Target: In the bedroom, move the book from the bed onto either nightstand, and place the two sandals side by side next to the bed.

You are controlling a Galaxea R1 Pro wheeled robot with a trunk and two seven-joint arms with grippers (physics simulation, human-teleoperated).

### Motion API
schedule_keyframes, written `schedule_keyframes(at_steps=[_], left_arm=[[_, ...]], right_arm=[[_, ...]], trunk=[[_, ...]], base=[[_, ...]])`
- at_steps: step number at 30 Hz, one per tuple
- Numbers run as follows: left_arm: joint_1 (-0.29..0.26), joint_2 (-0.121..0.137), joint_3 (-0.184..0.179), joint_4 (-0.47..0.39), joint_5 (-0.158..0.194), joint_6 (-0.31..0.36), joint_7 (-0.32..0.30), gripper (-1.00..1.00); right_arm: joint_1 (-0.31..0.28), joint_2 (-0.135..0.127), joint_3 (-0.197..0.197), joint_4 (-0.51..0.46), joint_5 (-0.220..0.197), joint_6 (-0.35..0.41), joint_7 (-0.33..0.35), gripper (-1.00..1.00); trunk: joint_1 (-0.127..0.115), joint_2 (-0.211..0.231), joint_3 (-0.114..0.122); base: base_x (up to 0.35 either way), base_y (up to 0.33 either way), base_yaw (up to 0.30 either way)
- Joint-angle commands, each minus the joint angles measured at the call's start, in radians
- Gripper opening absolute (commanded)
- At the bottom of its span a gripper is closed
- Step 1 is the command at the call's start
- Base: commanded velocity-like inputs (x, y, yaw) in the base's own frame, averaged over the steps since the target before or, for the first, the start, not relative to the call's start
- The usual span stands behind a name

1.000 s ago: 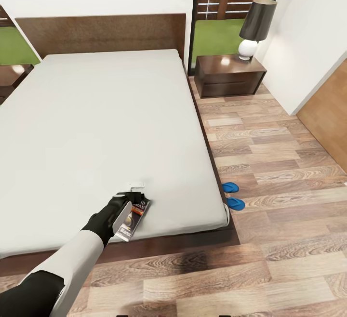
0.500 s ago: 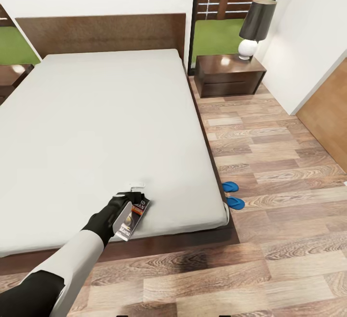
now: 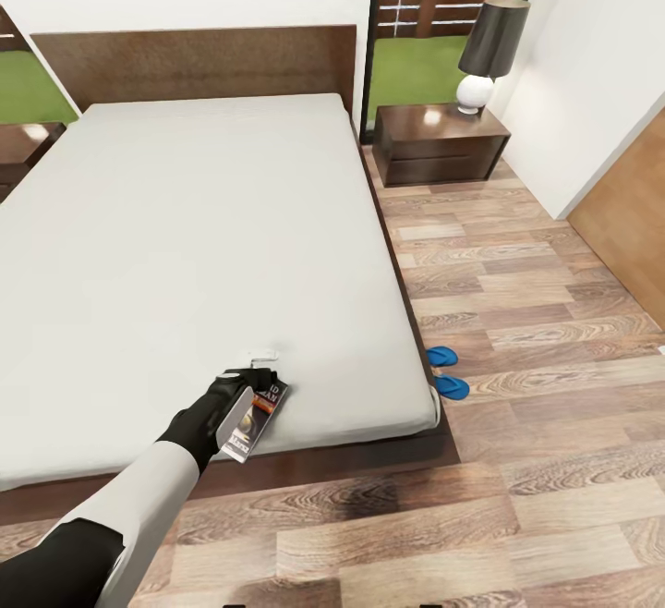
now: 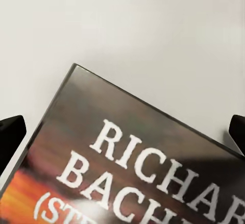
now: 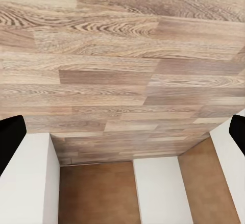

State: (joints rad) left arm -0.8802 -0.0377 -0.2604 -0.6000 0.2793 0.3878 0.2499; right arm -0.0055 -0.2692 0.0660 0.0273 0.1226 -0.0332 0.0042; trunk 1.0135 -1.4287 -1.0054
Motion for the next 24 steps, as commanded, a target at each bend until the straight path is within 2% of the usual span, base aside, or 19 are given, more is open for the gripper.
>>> schedule_keyframes(at_steps=[1, 24], left_arm=[[0.0, 0.001, -0.006, -0.001, 0.011, 0.003, 0.009, 1.0], [0.0, 0.001, -0.005, -0.001, 0.011, 0.003, 0.009, 1.0]], right_arm=[[-0.001, 0.0, 0.006, 0.002, 0.005, -0.004, 0.0, 1.0], [-0.001, 0.001, 0.006, 0.001, 0.005, -0.003, 0.0, 1.0]], trunk=[[0.0, 0.0, 0.0], [0.0, 0.0, 0.0]], base=[[-0.011, 0.006, 0.0], [-0.014, 0.001, 0.0]])
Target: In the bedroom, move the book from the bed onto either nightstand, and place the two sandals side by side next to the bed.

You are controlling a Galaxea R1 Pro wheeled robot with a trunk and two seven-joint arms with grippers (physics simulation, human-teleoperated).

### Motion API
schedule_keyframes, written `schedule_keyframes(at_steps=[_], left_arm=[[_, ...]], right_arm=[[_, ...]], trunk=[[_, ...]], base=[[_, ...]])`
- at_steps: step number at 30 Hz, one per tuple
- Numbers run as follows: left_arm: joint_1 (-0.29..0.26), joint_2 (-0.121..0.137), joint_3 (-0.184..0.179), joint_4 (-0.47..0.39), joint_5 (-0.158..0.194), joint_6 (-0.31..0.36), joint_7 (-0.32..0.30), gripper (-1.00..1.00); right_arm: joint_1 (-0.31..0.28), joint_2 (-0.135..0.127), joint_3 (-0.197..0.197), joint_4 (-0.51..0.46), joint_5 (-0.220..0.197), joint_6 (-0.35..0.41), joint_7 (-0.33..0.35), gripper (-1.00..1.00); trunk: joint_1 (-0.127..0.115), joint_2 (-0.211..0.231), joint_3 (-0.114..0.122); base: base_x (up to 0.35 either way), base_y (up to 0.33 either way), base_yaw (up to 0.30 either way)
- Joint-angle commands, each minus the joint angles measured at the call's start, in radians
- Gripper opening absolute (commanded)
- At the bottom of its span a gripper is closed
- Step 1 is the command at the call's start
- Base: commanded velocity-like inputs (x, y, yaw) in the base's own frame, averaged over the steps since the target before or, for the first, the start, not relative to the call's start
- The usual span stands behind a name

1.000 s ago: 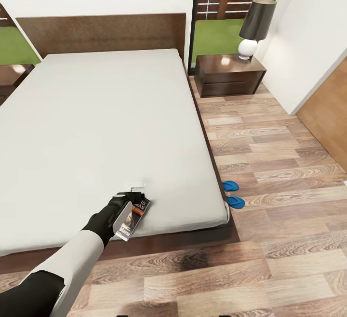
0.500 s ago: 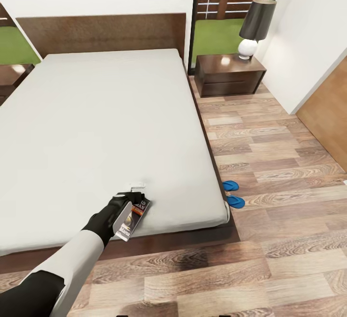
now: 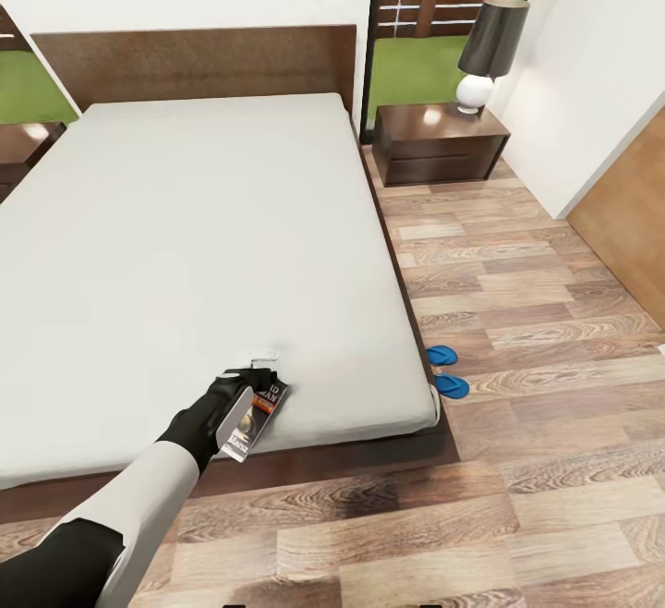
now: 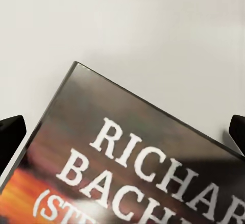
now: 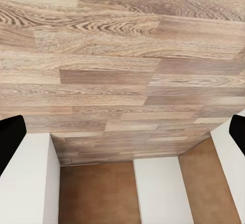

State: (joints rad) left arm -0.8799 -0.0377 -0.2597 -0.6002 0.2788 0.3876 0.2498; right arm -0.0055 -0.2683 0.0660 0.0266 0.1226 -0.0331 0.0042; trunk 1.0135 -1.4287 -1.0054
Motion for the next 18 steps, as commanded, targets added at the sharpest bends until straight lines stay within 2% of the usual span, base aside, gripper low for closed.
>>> schedule_keyframes(at_steps=[1, 13, 18], left_arm=[[0.0, 0.001, -0.006, -0.001, 0.011, 0.004, 0.009, 1.0], [0.0, 0.001, -0.006, -0.001, 0.011, 0.004, 0.009, 1.0], [0.0, 0.001, -0.006, -0.001, 0.011, 0.004, 0.009, 1.0]], right_arm=[[-0.001, 0.0, 0.006, 0.002, 0.005, -0.004, 0.0, 1.0], [-0.001, 0.0, 0.006, 0.003, 0.005, -0.004, 0.0, 1.0], [-0.001, 0.0, 0.006, 0.003, 0.005, -0.004, 0.0, 1.0]], trunk=[[0.0, 0.0, 0.0], [0.0, 0.0, 0.0], [0.0, 0.0, 0.0]], base=[[-0.012, 0.0, 0.0], [-0.007, 0.0, 0.0], [-0.083, 0.029, 0.0]])
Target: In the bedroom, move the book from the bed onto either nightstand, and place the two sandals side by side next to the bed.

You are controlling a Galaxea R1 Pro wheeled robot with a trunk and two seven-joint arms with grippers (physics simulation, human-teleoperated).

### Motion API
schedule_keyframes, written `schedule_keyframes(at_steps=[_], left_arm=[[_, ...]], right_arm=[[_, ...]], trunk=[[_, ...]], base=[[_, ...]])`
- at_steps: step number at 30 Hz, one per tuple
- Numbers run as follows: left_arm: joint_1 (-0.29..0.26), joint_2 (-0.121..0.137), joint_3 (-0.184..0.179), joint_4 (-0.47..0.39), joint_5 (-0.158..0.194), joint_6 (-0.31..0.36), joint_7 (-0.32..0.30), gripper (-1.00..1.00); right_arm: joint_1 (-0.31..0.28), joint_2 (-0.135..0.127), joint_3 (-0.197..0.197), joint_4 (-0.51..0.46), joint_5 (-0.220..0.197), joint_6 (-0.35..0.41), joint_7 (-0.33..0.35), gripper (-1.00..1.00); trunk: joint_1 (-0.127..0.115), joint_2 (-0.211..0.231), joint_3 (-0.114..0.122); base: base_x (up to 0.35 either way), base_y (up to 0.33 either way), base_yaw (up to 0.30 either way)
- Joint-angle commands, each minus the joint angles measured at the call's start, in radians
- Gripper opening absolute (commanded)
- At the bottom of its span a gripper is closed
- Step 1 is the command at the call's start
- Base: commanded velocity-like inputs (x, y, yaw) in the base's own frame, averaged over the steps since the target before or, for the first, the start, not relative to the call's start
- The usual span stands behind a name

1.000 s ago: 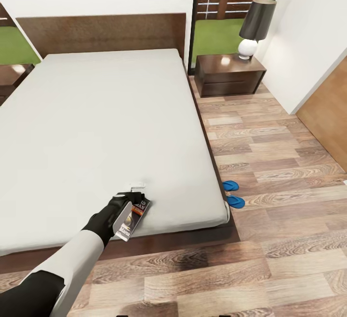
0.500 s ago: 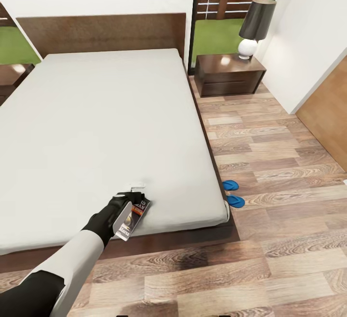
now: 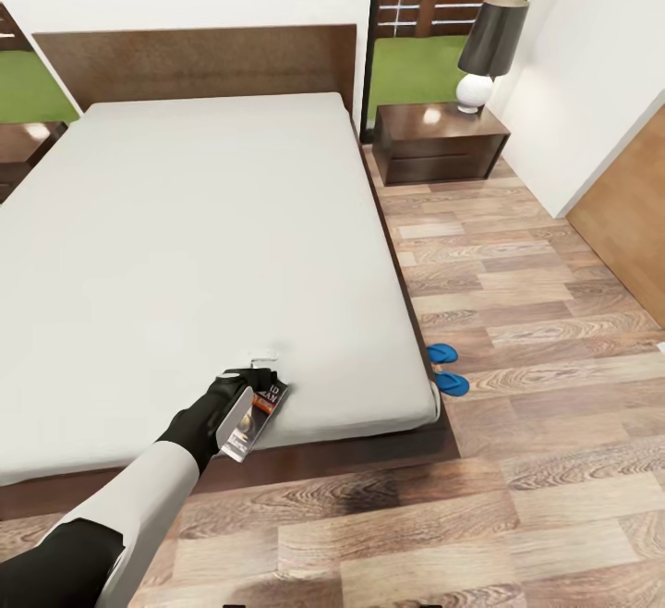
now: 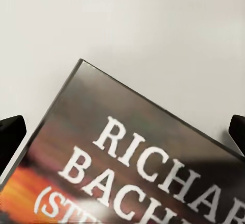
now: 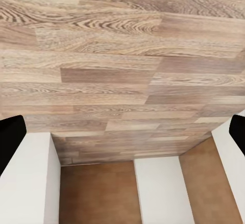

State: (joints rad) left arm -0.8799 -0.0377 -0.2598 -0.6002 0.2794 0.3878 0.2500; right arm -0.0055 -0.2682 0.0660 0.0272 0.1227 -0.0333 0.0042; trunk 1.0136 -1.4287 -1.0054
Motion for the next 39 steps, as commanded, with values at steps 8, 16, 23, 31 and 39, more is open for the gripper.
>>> schedule_keyframes(at_steps=[8, 16, 23, 31, 39], left_arm=[[-0.001, 0.001, -0.006, -0.001, 0.011, 0.003, 0.009, 1.0], [-0.001, 0.001, -0.006, -0.001, 0.011, 0.003, 0.009, 1.0], [0.0, 0.001, -0.006, -0.001, 0.011, 0.003, 0.009, 1.0], [-0.001, 0.001, -0.006, -0.001, 0.011, 0.003, 0.01, 1.0], [-0.001, 0.001, -0.006, -0.001, 0.011, 0.003, 0.009, 1.0]], right_arm=[[-0.001, 0.0, 0.006, 0.002, 0.005, -0.004, 0.0, 1.0], [-0.001, -0.001, 0.006, 0.003, 0.005, -0.004, 0.0, 1.0], [-0.001, 0.0, 0.006, 0.002, 0.005, -0.004, 0.0, 1.0], [-0.001, 0.0, 0.006, 0.002, 0.005, -0.004, 0.0, 1.0], [-0.001, 0.0, 0.006, 0.002, 0.005, -0.004, 0.0, 1.0]], trunk=[[0.0, 0.0, 0.0], [0.0, 0.0, 0.0], [0.0, 0.0, 0.0], [0.0, 0.0, 0.0], [0.0, 0.0, 0.0]], base=[[-0.036, 0.012, 0.0], [-0.006, 0.002, 0.0], [-0.01, 0.004, 0.0], [-0.046, 0.029, 0.0], [-0.011, 0.007, 0.0]])
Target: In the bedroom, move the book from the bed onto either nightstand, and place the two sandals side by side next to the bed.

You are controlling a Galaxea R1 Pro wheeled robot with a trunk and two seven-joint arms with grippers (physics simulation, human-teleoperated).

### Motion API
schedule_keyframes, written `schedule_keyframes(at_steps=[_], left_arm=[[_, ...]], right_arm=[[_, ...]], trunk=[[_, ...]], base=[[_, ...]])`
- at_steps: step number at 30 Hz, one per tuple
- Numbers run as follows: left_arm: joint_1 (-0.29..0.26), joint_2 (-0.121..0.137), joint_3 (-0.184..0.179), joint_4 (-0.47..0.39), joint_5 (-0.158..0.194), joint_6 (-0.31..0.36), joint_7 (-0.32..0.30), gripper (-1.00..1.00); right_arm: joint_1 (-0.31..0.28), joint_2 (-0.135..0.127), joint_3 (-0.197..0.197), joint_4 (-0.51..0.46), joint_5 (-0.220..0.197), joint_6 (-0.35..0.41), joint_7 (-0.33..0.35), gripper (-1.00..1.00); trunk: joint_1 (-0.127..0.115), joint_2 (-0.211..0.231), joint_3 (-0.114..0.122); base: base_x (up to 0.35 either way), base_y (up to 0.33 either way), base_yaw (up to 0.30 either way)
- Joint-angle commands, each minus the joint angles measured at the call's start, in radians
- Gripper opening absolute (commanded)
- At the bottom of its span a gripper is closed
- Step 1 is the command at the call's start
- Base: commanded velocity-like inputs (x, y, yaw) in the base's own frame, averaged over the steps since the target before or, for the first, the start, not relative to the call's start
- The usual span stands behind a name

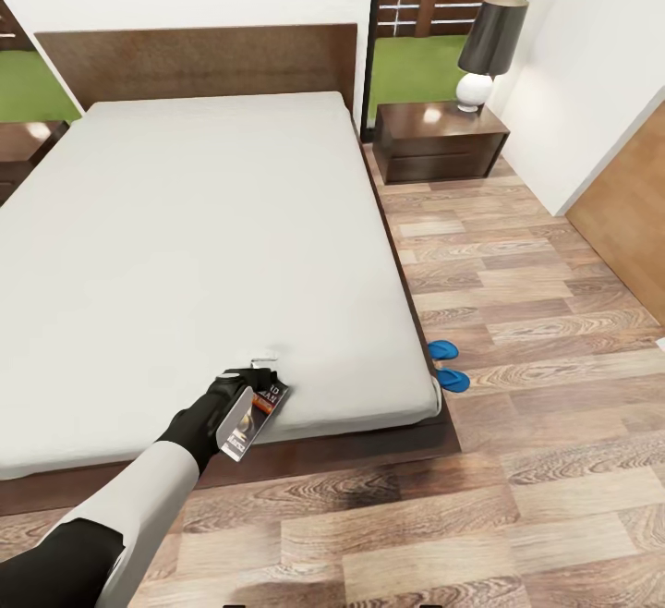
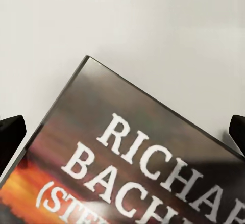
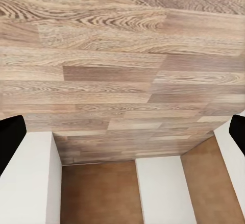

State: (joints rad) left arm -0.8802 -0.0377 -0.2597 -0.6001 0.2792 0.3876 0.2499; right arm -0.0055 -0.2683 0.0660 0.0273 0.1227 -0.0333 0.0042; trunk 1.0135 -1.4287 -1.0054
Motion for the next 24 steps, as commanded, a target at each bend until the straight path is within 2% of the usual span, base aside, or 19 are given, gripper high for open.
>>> schedule_keyframes(at_steps=[1, 24], left_arm=[[0.0, 0.001, -0.006, -0.001, 0.011, 0.004, 0.009, 1.0], [0.0, 0.001, -0.007, -0.002, 0.012, 0.002, 0.01, 1.0]], right_arm=[[-0.001, 0.0, 0.006, 0.002, 0.005, -0.004, 0.0, 1.0], [-0.001, 0.0, 0.006, 0.002, 0.005, -0.003, 0.0, 1.0]], trunk=[[0.0, 0.0, 0.0], [0.0, 0.0, 0.0]], base=[[-0.004, 0.003, 0.0], [-0.026, 0.007, 0.0]])
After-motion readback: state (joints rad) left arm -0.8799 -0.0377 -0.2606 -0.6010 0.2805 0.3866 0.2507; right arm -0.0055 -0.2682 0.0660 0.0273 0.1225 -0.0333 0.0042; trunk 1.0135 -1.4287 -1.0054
